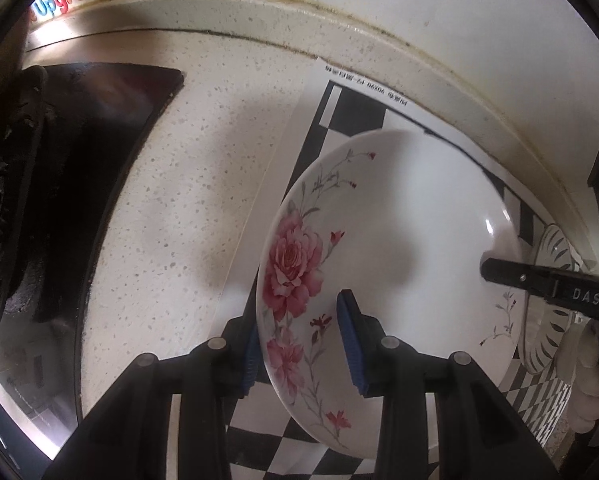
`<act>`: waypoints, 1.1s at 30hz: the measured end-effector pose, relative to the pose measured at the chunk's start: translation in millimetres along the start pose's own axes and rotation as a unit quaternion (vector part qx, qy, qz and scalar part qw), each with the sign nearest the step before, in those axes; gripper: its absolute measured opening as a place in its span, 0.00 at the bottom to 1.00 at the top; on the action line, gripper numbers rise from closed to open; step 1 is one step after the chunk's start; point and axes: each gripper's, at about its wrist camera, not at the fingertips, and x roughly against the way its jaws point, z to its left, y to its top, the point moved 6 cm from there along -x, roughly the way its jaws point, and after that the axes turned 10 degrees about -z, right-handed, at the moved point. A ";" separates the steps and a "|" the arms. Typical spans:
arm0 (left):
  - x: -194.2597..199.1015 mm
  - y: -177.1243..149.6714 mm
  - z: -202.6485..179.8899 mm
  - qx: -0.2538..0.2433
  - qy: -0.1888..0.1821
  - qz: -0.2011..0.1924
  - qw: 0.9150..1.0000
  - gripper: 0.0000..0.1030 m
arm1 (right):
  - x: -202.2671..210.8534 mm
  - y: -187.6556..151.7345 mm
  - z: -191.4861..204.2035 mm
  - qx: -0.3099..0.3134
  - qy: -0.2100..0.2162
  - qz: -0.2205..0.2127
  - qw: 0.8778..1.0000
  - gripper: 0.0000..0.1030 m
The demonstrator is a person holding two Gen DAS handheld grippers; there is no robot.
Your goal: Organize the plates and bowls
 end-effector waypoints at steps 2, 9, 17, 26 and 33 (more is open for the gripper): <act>7.4 -0.1 -3.0 -0.002 -0.001 -0.004 1.000 0.32 | 5.1 -3.8 0.6 -0.004 0.006 -0.003 1.000 0.20; 41.1 -7.1 -11.9 -0.012 -0.001 -0.024 1.000 0.32 | 34.9 -17.2 2.0 -0.006 0.019 -0.019 1.000 0.20; 88.4 -25.5 -28.1 -0.030 -0.005 -0.038 0.999 0.32 | 86.7 -47.5 -3.3 -0.009 0.028 -0.045 0.999 0.18; 121.6 -68.7 -75.0 -0.080 -0.021 -0.042 0.996 0.32 | 146.7 -126.2 -40.0 -0.033 0.025 -0.072 0.997 0.18; 131.6 -119.6 -118.8 -0.113 -0.045 -0.032 0.992 0.32 | 183.2 -201.5 -87.3 -0.072 0.019 -0.095 0.993 0.18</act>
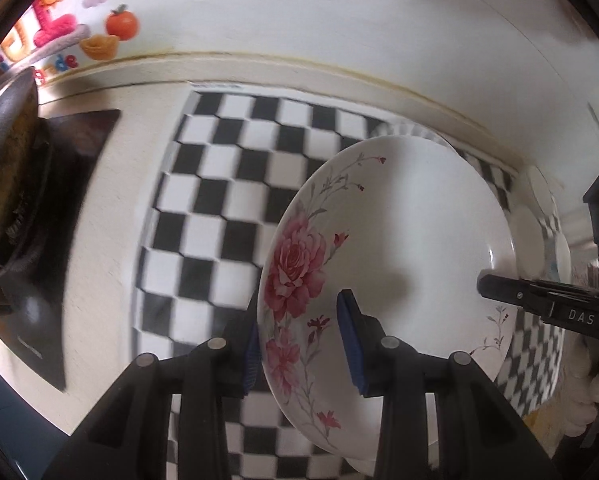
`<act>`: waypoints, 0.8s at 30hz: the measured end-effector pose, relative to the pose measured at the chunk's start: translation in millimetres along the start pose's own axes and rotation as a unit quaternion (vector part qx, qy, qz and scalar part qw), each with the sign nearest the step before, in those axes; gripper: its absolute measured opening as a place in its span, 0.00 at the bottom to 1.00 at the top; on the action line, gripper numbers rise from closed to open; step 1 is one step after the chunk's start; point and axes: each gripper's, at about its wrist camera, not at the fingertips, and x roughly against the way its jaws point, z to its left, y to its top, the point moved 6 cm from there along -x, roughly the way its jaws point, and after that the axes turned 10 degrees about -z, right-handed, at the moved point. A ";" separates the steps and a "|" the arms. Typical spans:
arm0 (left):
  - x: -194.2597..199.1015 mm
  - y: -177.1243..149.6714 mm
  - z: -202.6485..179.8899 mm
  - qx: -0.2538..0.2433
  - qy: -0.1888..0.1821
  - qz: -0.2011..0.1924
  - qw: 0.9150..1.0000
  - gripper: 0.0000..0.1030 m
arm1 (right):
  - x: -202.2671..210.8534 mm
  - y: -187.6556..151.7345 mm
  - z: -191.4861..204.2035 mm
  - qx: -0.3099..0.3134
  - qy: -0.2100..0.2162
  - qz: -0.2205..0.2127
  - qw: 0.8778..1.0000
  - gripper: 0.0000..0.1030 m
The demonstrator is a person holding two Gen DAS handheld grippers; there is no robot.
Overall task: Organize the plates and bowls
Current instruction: 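Lift the two-plate stack with both tools toward the blue leaf plate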
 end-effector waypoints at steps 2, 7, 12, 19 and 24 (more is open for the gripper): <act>-1.5 -12.5 -12.9 -0.010 -0.009 0.008 1.000 0.32 | 8.7 -18.5 -15.6 -0.013 -0.002 -0.002 1.000 0.18; -10.5 -53.1 -40.7 -0.044 -0.026 0.046 0.998 0.32 | 18.9 -70.7 -48.2 -0.036 -0.016 0.004 0.999 0.18; -29.2 -92.5 -54.1 -0.076 -0.019 0.089 0.993 0.32 | 9.9 -110.3 -66.1 -0.042 -0.028 0.027 0.998 0.18; -44.2 -119.5 -58.9 -0.083 -0.007 0.125 0.989 0.32 | 1.9 -137.5 -83.0 -0.049 -0.041 0.043 0.997 0.18; -50.8 -128.2 -57.3 -0.080 0.001 0.146 0.986 0.32 | -0.5 -145.8 -86.0 -0.045 -0.052 0.053 0.996 0.18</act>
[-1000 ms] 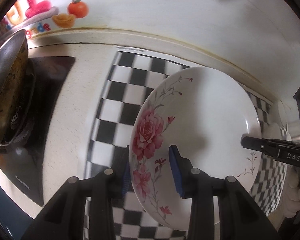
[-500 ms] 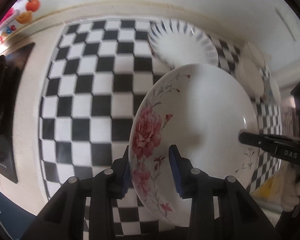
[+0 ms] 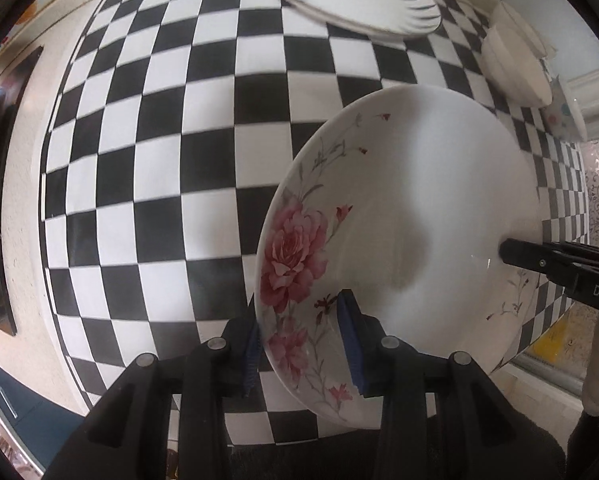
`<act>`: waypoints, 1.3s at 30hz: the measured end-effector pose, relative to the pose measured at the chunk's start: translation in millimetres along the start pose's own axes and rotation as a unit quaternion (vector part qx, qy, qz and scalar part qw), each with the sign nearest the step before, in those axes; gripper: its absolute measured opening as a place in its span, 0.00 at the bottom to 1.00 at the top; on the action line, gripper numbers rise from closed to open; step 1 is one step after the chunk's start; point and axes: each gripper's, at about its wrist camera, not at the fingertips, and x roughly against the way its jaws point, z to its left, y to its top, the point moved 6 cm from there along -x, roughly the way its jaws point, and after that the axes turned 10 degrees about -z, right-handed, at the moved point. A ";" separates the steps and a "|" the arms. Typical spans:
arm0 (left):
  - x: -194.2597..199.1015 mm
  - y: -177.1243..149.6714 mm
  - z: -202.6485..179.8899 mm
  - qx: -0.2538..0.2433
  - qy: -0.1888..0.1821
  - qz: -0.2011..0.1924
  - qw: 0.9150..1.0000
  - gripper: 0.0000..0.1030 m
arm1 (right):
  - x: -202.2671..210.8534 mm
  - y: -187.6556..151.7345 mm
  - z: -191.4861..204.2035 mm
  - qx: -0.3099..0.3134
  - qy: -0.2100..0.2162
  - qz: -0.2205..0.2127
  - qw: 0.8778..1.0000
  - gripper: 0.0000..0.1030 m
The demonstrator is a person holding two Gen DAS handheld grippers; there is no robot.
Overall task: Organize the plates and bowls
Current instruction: 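Lift the two-plate stack with both tools toward the blue leaf plate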
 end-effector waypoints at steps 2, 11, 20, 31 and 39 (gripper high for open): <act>-4.1 -1.7 1.0 0.001 0.004 0.010 1.000 0.32 | -2.0 -2.2 1.3 0.008 -0.008 0.004 1.000 0.18; -16.1 5.5 -15.8 -0.023 0.030 0.017 0.999 0.32 | -12.1 5.7 6.3 -0.003 -0.023 0.017 1.000 0.17; -14.0 4.8 -24.5 -0.023 0.038 0.025 0.999 0.32 | -11.5 10.6 12.8 -0.001 -0.060 0.035 0.998 0.21; -9.7 7.7 -29.7 -0.031 0.045 0.026 0.998 0.32 | -17.1 14.3 26.4 0.014 -0.078 0.060 0.995 0.21; -8.8 3.8 -30.1 -0.034 0.046 0.029 0.998 0.32 | -24.5 14.2 38.0 0.029 -0.100 0.087 0.991 0.22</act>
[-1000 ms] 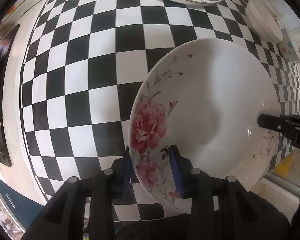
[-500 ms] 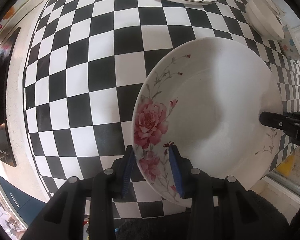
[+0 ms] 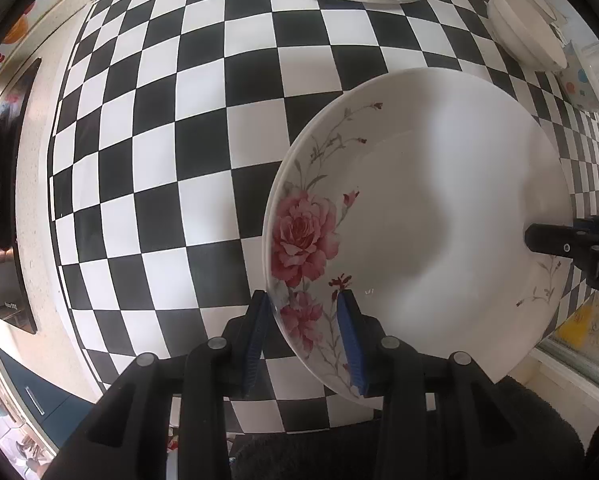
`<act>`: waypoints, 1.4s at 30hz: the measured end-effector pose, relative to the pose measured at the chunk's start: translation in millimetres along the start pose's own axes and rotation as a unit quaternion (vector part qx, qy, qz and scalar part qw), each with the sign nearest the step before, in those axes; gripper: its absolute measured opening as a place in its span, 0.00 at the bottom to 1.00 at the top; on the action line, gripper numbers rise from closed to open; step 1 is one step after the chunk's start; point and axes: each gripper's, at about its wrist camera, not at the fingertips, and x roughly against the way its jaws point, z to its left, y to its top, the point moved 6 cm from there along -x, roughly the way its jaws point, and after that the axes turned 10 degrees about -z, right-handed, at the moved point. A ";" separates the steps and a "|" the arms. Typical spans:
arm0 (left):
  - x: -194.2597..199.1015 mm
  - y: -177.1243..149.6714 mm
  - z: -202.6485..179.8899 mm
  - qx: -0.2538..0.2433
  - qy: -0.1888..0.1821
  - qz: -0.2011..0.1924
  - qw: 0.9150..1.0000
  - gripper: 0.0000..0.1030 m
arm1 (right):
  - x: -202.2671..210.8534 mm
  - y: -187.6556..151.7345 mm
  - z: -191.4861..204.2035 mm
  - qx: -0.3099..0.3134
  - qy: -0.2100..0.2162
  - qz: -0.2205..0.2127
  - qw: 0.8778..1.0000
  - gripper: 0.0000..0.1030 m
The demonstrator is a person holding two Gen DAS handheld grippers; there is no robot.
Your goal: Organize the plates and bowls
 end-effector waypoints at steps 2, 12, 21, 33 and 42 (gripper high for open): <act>-2.7 -2.9 0.7 0.001 -0.001 0.001 1.000 0.32 | -2.4 0.1 3.8 -0.002 0.001 0.003 1.000 0.22; -9.6 -10.1 21.9 0.041 -0.033 0.016 0.999 0.32 | -20.0 -0.1 -6.0 -0.075 0.099 0.057 0.991 0.30; -8.6 -0.3 26.8 0.035 -0.032 0.022 0.999 0.32 | -17.9 -7.2 -5.7 -0.065 0.096 0.067 0.991 0.30; -6.3 7.2 8.2 0.015 -0.027 0.025 0.999 0.32 | -10.7 -16.7 -0.8 -0.022 0.029 0.064 0.997 0.30; 17.7 20.6 7.1 0.022 -0.015 -0.016 1.000 0.32 | 11.7 -12.9 -0.1 -0.018 0.018 0.012 1.000 0.30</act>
